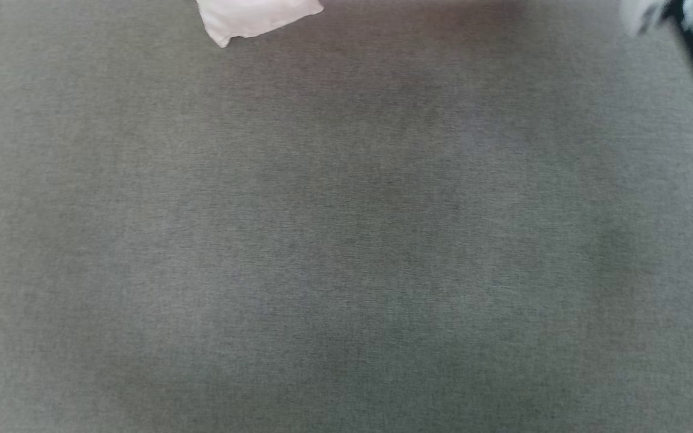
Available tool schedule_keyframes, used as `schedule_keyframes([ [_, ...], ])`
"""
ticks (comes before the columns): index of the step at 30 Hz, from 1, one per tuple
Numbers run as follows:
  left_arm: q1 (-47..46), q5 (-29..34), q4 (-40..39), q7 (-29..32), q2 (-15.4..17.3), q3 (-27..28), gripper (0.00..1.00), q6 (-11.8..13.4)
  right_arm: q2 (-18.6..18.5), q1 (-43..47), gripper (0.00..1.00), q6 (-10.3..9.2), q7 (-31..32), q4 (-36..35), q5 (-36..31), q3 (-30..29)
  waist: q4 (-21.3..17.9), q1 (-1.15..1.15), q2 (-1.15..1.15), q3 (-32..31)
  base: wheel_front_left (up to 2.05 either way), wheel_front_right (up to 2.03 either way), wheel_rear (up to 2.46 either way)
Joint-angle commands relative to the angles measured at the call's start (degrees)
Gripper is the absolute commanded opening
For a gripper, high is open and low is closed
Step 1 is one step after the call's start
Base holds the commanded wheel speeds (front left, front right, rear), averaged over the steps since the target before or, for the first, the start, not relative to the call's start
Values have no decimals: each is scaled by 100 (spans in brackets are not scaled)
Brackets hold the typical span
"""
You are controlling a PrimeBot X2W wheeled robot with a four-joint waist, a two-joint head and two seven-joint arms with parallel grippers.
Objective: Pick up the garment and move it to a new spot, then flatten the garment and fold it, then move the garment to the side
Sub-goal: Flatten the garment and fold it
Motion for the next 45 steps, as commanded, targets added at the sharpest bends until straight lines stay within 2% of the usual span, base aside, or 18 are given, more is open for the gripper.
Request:
schedule_keyframes([
  [1,274,-87,-49,82,49,-108,0,-40,-19,197,0,-4,89,81,180,69,30,0,0,-22,0,0,0],
  [6,1312,-635,-383,570,257,-478,0,-88,-203,962,0,-4,578,-52,1022,675,99,0,0,-66,0,0,0],
  [11,2381,-1383,-920,1262,523,-653,0,-85,-572,1678,0,-4,969,-578,1749,1019,130,0,0,-110,0,0,0],
  [15,3130,-1977,-1485,1873,741,-673,0,50,-819,2226,0,-4,1379,-1085,2258,1153,131,0,0,-137,0,0,0],
  [19,3798,-2431,-2278,2323,1046,-700,0,388,-1083,2740,0,-3,1854,-1646,2620,1228,127,0,0,-161,0,0,0],
  [22,4284,-2671,-2943,2637,1309,-747,0,746,-1314,3132,0,-3,2195,-2119,2812,1264,124,0,0,-183,0,0,0],
  [23,4284,-2671,-2943,2637,1309,-747,0,746,-1314,3132,0,-3,2195,-2119,2812,1264,124,0,0,-183,0,0,0],
  [32,5516,-3210,-4703,3125,2042,-855,0,1855,-1930,4335,0,-3,3227,-3402,3341,1116,104,0,0,-228,0,0,0],
  [40,6301,-3697,-5573,3379,2518,-936,0,2524,-2439,5271,0,-3,3988,-4414,3745,857,109,0,0,-251,0,0,0],
  [41,6491,-3851,-5722,3436,2602,-964,0,2670,-2532,5518,0,-3,4169,-4597,3857,771,106,0,0,-269,0,0,0],
  [45,6812,-4069,-5999,3515,2761,-1015,0,2914,-2682,5997,0,-3,4489,-4976,4013,601,99,0,0,-291,0,0,0],
])
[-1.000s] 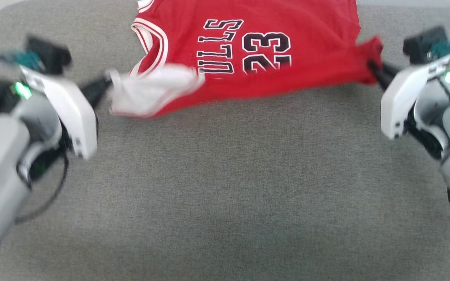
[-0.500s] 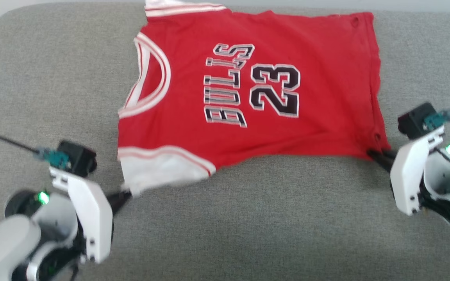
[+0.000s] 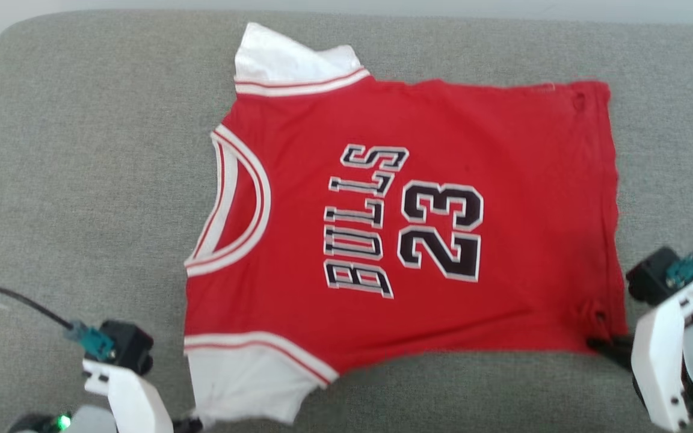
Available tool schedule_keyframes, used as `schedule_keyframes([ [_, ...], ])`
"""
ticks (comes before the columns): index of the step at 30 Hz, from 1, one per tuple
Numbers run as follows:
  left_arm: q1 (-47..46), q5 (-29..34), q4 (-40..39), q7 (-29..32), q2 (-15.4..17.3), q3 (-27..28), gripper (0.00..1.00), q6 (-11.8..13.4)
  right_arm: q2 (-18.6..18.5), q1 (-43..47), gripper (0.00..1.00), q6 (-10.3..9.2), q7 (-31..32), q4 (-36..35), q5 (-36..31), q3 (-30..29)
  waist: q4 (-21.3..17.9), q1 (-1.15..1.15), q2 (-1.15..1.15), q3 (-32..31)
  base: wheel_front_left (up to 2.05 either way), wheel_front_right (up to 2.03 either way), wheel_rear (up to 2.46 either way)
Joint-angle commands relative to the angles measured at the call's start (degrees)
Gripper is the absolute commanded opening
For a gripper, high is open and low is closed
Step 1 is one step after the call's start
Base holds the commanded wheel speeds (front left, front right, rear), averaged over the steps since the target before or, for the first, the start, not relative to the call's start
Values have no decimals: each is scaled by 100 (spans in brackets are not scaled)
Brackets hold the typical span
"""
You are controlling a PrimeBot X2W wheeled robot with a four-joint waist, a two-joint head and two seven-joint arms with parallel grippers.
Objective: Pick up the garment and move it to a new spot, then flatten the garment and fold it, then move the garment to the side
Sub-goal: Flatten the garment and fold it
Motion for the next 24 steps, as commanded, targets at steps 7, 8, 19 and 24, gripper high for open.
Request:
schedule_keyframes([
  [7,361,-251,-367,96,200,-30,0,328,-16,693,0,-2,270,-505,154,-391,-35,0,0,21,0,0,0],
  [8,333,-191,-392,85,244,-24,0,327,17,737,0,-2,263,-541,141,-449,-40,0,0,23,0,0,0],
  [19,-654,392,-578,188,651,450,0,28,635,737,0,-2,180,-983,-253,-1385,-171,0,0,-23,0,0,0],
  [24,-1256,699,-359,310,679,654,0,-274,917,522,0,-2,244,-1071,-532,-1701,-240,0,0,-20,0,0,0],
])
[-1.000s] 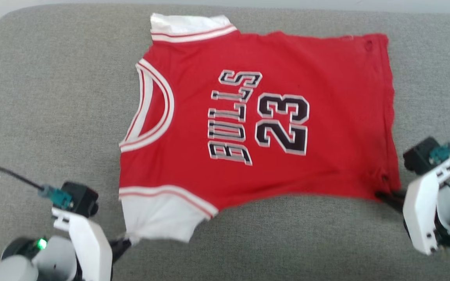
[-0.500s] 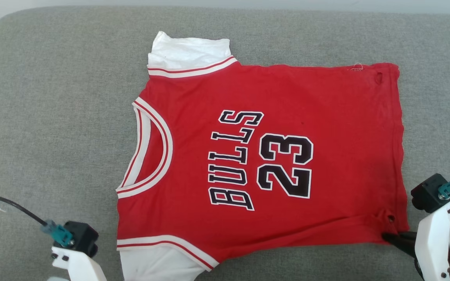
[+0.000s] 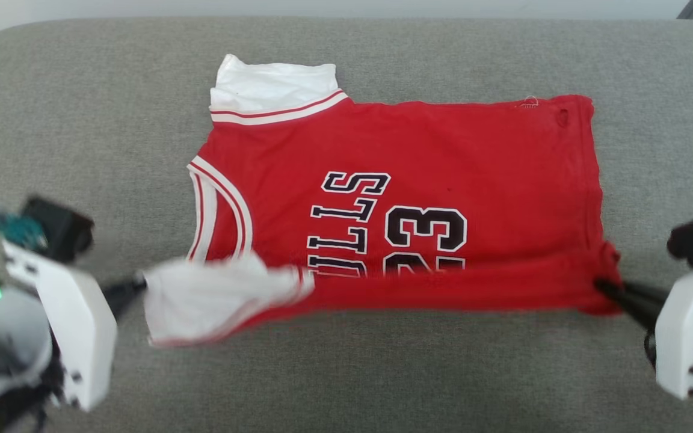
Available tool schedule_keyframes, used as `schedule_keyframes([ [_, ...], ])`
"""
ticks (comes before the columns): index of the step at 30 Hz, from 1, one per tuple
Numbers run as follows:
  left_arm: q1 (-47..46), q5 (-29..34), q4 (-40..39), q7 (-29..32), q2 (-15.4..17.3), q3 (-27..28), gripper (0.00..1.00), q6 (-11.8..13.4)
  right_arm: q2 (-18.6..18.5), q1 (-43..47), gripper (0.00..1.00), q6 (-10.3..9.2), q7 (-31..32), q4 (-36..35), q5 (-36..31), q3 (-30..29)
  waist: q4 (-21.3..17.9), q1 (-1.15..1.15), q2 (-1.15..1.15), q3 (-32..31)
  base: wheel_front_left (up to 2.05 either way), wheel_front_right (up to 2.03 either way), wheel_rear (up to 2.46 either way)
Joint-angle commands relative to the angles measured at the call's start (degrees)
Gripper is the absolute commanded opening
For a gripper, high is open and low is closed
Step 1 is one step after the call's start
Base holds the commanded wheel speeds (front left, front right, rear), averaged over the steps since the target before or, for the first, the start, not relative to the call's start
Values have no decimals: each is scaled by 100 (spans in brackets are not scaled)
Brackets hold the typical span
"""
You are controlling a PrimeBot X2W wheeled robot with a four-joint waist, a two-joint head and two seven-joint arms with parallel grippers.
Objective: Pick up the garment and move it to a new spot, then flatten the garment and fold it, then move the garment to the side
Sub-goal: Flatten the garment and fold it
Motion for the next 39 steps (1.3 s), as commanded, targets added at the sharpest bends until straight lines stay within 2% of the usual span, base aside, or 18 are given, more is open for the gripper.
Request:
schedule_keyframes([
  [1,-184,123,85,53,-26,34,0,-112,71,-133,0,-2,4,-11,-108,-50,-24,0,0,16,0,0,0],
  [7,-1199,605,957,247,-517,77,0,-821,442,-848,0,-2,-110,348,-625,-4,-117,0,0,141,0,0,0],
  [16,-2209,979,3029,202,-1672,-238,0,-1847,726,-1976,0,-2,-511,1464,-1000,598,-225,0,0,424,0,0,0],
  [20,-2412,966,3979,83,-2121,-356,0,-2180,830,-2363,0,-2,-688,2109,-1058,834,-267,0,0,536,0,0,0],
  [26,-2555,856,5284,78,-2671,-539,0,-2470,993,-2730,0,-2,-765,2856,-943,1268,-314,0,0,637,0,0,0],
  [27,-2602,867,5435,74,-2734,-561,21,-2505,1005,-2782,0,-2,-768,2960,-925,1323,-317,0,0,644,0,0,0],
  [28,-2633,812,5611,32,-2802,-548,44,-2530,1019,-2828,11,-2,-760,3068,-911,1374,-322,0,0,650,0,0,0],
  [29,-2652,782,5786,-25,-2860,-507,79,-2538,1044,-2863,42,-2,-753,3154,-892,1426,-329,0,0,653,0,0,0],
  [30,-2692,778,5940,-75,-2901,-490,100,-2546,1063,-2896,86,-2,-769,3211,-879,1470,-334,0,0,653,0,0,0],
  [31,-2728,748,6047,-115,-2949,-470,100,-2565,1091,-2944,100,-2,-802,3256,-848,1468,-339,0,0,650,0,0,0],
  [36,-2878,634,6177,-210,-2906,-355,100,-2596,993,-3013,100,-2,-1049,3129,-853,1384,-342,0,0,595,0,0,0],
  [39,-2783,604,5984,-180,-2780,-319,100,-2505,962,-2887,100,-2,-1312,2916,-909,1191,-317,0,0,550,0,0,0],
])
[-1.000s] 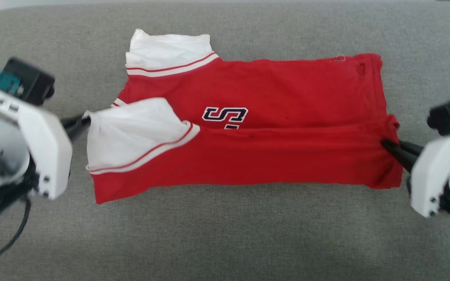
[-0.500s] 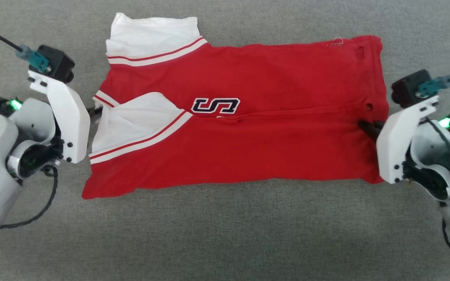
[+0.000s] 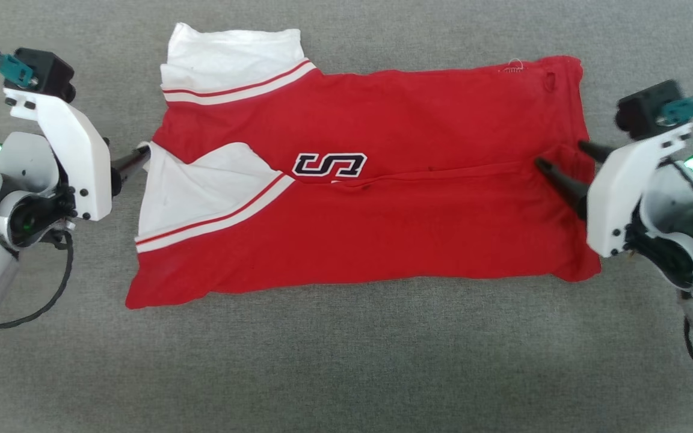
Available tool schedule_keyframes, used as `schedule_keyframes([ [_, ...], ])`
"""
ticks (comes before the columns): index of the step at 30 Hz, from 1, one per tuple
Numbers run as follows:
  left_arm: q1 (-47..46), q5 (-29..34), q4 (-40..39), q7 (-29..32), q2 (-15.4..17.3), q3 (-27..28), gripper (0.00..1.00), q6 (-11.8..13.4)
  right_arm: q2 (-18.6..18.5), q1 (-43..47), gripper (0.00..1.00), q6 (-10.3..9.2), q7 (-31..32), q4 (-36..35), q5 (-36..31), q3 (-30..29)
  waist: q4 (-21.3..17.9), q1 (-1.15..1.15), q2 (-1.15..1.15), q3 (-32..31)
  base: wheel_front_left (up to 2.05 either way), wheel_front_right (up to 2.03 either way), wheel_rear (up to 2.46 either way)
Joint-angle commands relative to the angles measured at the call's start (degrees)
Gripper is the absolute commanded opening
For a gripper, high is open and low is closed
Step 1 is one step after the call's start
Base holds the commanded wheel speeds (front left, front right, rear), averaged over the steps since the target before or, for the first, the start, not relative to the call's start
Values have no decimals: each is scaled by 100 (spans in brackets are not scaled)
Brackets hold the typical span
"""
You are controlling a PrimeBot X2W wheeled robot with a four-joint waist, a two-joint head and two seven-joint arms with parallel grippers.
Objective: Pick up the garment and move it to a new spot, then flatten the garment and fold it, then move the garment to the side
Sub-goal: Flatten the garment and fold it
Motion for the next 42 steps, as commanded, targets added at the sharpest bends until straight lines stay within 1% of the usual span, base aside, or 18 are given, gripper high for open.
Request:
schedule_keyframes([
  [1,72,-28,-173,16,90,20,100,63,-3,133,100,-2,-178,-127,-59,-127,23,0,0,-32,0,0,0],
  [2,124,-27,-313,7,151,36,100,110,-5,193,100,-2,-314,-202,-131,-288,32,0,0,-47,0,0,0],
  [3,124,-27,-313,7,151,36,100,110,-5,193,100,-2,-314,-202,-131,-288,32,0,0,-47,0,0,0],
  [7,455,-99,-1056,51,441,71,100,425,171,550,100,-1,-780,-614,-423,-796,73,0,0,-108,0,0,0],
  [12,1037,-261,-2217,188,854,127,100,1010,467,1024,100,-2,-1407,-1204,-880,-1515,119,0,0,-163,0,0,0],
  [16,1520,-398,-3077,269,1201,151,100,1503,772,1390,100,-2,-1814,-1687,-1211,-1945,129,0,0,-185,0,0,0],
  [18,1757,-511,-3411,303,1316,166,100,1762,945,1578,100,-1,-1971,-1929,-1359,-2071,114,0,0,-185,0,0,0],
  [21,2049,-585,-3763,314,1465,188,100,2107,1178,1818,100,-1,-2148,-2215,-1546,-2286,88,0,0,-172,0,0,0],
  [22,2133,-615,-3823,314,1500,185,100,2186,1272,1886,100,-1,-2201,-2299,-1590,-2348,73,0,0,-164,0,0,0],
  [25,2379,-834,-3820,246,1453,234,100,2403,1510,2152,100,-1,-2297,-2538,-1723,-2477,-16,0,0,-133,0,0,0],
  [27,2467,-938,-3698,247,1402,262,100,2469,1577,2266,100,-1,-2314,-2627,-1795,-2492,-76,0,0,-112,0,0,0],
  [32,2551,-1095,-3266,257,1236,253,100,2442,1834,2513,100,-1,-2354,-2699,-1809,-2627,-233,0,0,-74,0,0,0],
  [35,2614,-1186,-2965,370,1094,159,100,2419,1927,2636,100,-1,-2250,-2626,-1801,-2686,-305,0,0,-63,0,0,0],
  [37,2621,-1226,-2814,451,1009,78,0,2354,1911,2729,100,-1,-2048,-2549,-1762,-2627,-322,0,0,-58,0,0,0],
  [42,2583,-1216,-2632,493,891,5,0,2174,1795,2862,100,-1,-1260,-2322,-1525,-2469,-322,0,0,-69,0,0,0],
])
